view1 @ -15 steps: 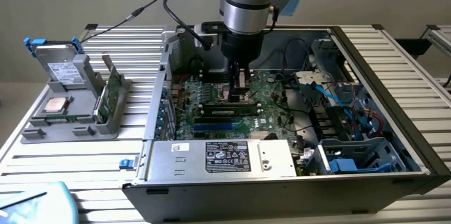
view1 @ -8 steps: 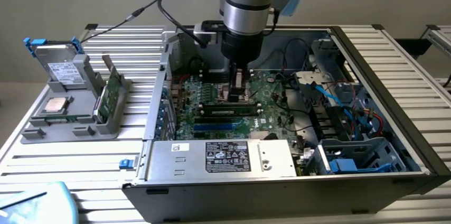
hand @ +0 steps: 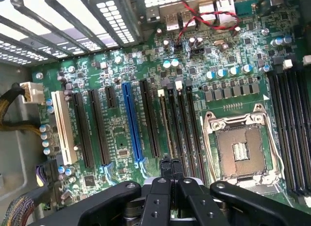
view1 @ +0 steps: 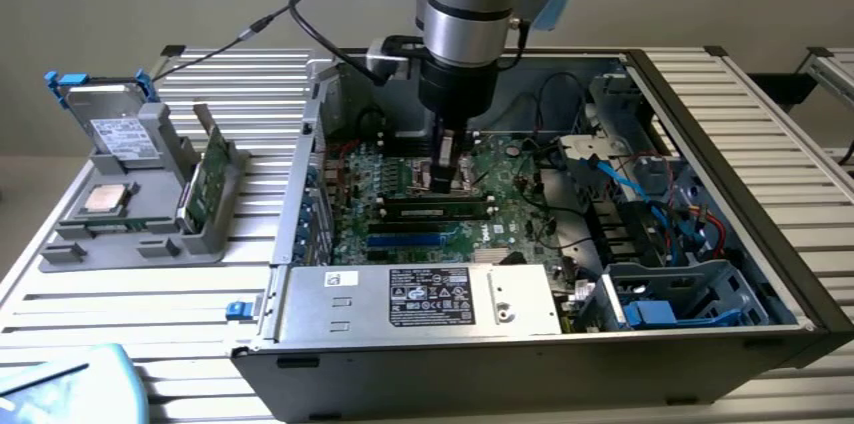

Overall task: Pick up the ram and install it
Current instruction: 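Press down the ram until it locks into place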

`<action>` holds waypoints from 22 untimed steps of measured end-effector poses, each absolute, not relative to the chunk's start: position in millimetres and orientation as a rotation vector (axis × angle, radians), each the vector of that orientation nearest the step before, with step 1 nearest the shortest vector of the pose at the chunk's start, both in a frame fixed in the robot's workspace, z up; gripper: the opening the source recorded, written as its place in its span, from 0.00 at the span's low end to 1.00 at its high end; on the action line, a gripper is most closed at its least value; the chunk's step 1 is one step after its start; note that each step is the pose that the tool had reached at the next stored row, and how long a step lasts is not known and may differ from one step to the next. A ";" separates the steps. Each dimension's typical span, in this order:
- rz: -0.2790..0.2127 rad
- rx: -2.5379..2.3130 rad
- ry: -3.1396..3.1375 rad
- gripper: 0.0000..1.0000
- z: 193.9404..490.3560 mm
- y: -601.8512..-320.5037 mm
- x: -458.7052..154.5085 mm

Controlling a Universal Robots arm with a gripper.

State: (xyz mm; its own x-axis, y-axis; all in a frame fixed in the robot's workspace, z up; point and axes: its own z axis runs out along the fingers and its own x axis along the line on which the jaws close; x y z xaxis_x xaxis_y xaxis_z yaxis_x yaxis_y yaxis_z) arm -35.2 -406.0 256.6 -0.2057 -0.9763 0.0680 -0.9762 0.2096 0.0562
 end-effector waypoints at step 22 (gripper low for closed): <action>-0.020 1.499 -2.663 0.11 255.5 -406.0 -35.3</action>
State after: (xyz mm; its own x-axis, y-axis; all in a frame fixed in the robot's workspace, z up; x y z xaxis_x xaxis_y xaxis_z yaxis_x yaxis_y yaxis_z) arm -35.3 -406.0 255.5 -0.5158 -0.8540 0.0679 -0.8529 0.5194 0.0534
